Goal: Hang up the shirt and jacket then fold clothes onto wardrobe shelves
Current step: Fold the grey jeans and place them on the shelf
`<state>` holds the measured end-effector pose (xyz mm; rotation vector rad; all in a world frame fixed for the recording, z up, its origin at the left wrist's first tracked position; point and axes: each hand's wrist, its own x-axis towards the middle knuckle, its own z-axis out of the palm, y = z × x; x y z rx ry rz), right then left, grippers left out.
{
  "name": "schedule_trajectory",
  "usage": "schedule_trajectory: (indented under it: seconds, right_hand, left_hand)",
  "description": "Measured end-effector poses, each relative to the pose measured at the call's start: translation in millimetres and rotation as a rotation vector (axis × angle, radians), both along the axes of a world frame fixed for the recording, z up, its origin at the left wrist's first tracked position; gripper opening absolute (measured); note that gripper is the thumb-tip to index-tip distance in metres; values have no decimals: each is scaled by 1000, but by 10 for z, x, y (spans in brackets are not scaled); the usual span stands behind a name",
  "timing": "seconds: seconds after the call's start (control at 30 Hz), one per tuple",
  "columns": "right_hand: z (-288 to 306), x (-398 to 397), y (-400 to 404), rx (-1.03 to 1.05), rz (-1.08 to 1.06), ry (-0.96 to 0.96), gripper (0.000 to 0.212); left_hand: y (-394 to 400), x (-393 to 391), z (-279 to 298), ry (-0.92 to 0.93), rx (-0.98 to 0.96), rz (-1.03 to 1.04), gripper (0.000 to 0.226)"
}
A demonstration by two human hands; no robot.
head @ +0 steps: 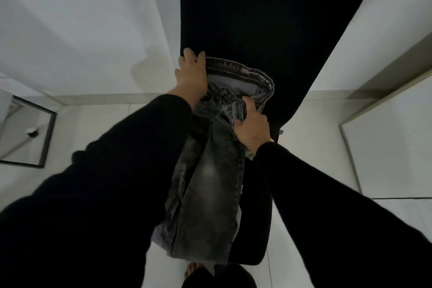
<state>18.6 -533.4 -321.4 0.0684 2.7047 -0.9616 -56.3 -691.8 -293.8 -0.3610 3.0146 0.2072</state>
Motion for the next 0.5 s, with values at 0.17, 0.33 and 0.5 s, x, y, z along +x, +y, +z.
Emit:
schedule_trajectory:
  seconds: [0.17,0.33,0.5]
  right_hand:
    - [189,119,22,-65,-70,16,68]
    - [737,351,109,-84,-156,76,82]
    - [1610,747,106,-188,-379,181,55]
  left_hand:
    - [-195,180,88,-29,-37,-78,40]
    - [-312,495,586,-56,-93,-109,34]
    - [-459,913,1501,85,149,-89,30]
